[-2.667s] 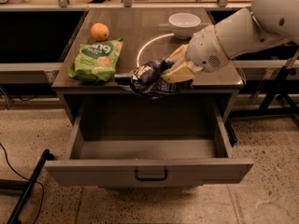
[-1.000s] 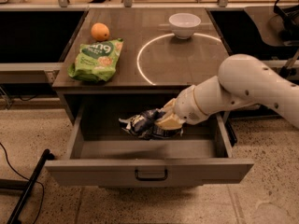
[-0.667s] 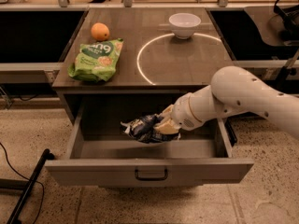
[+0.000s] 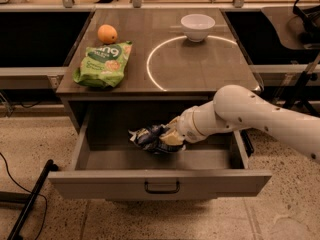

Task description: Place blue chip bag into top drawer

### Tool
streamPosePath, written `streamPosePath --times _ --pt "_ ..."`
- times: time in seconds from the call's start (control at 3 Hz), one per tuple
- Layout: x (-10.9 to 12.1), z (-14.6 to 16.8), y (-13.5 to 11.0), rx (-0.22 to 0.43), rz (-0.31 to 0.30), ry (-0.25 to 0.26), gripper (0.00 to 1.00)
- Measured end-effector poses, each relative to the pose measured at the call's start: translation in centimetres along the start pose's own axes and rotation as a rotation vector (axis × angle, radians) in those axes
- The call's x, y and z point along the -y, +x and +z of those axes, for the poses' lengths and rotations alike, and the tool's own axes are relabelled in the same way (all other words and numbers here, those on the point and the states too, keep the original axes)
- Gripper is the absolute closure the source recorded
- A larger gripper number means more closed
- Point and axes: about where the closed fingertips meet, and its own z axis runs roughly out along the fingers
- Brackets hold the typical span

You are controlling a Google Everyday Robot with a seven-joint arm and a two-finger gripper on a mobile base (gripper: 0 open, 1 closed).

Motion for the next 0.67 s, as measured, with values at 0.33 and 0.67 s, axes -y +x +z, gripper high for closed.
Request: streamPosePath --times 0.33,0.67 --pt "0.48 1.09 0.15 0.003 0.014 0.006 0.27" --pt "0.53 1.16 0.15 0.004 0.015 0.006 0.05"
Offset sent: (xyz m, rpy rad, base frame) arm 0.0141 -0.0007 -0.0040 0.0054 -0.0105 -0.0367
